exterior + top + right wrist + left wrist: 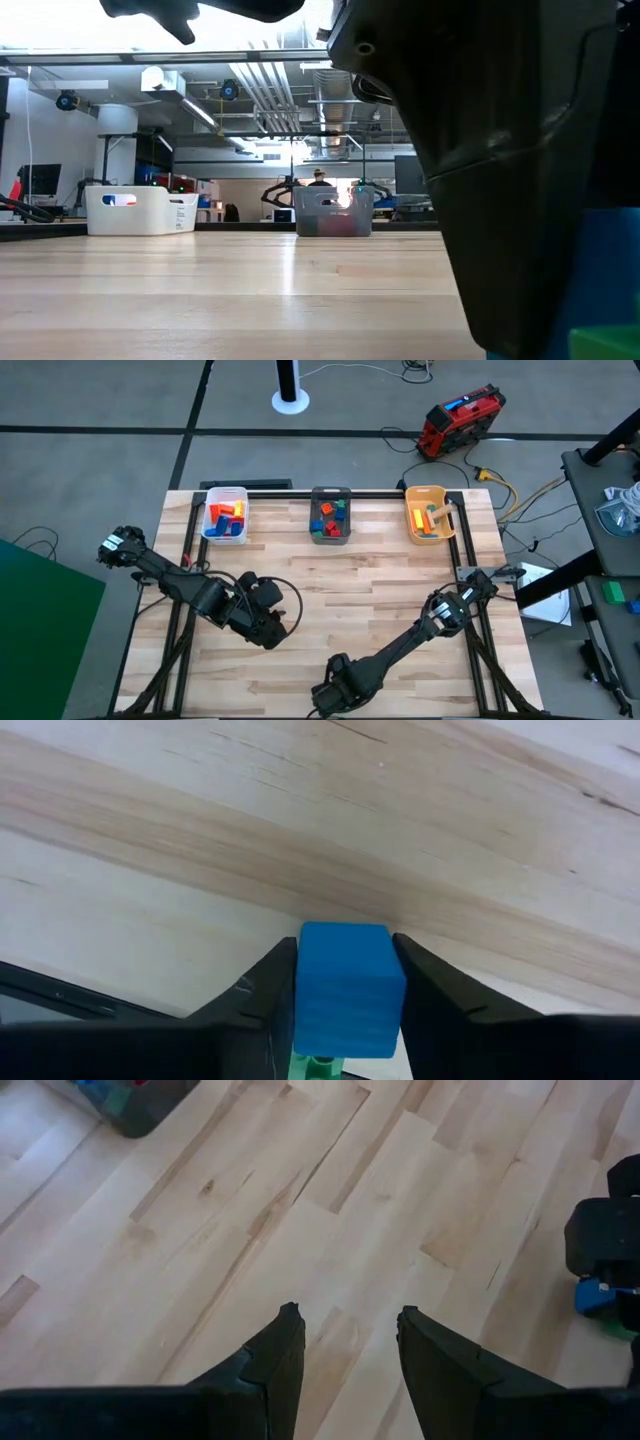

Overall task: Sort blocks by size
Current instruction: Put the small blue block into the black bin

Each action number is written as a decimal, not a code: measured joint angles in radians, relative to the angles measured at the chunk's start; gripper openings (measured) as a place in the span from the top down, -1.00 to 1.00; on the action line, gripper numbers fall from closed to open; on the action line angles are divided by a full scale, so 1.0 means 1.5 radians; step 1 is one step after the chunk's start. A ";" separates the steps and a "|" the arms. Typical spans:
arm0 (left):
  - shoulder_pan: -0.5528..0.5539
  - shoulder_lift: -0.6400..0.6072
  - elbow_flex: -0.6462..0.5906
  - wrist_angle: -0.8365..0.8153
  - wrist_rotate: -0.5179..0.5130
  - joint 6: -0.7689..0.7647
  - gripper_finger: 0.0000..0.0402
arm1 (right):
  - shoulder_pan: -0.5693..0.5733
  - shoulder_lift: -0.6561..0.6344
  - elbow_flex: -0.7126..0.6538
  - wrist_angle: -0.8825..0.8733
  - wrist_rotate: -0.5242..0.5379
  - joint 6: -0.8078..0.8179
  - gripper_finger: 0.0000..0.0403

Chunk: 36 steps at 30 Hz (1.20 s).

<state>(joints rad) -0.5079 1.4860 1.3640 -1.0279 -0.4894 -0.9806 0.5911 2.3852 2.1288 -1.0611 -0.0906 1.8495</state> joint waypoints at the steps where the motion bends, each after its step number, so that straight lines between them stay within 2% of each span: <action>1: 0.000 0.000 0.000 0.000 0.000 0.000 0.31 | 0.000 0.000 0.000 0.000 0.000 -0.002 0.38; 7: 0.000 0.000 0.000 0.000 -0.001 0.002 0.31 | -0.005 -0.003 0.001 -0.045 0.008 -0.019 0.29; 12: 0.000 0.000 0.000 0.000 -0.001 0.002 0.31 | -0.028 -0.045 0.001 -0.192 0.090 -0.059 0.38; 17: -0.003 0.000 0.000 0.005 0.002 -0.005 0.31 | -0.084 -0.104 0.001 -0.317 0.176 -0.142 0.38; 25: -0.016 0.000 0.000 0.014 0.031 -0.039 0.31 | -0.254 -0.266 -0.064 -0.340 0.310 -0.352 0.38; 32: -0.019 0.000 0.000 0.022 0.031 -0.051 0.31 | -0.443 -0.430 -0.172 -0.325 0.341 -0.518 0.38; 36: -0.018 0.000 0.000 0.026 0.031 -0.051 0.31 | -0.550 -0.508 -0.249 -0.256 0.334 -0.618 0.38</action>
<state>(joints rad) -0.5343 1.4857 1.3636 -0.9894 -0.4431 -1.0565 -0.2336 1.6226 1.7554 -1.4446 0.4104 0.9228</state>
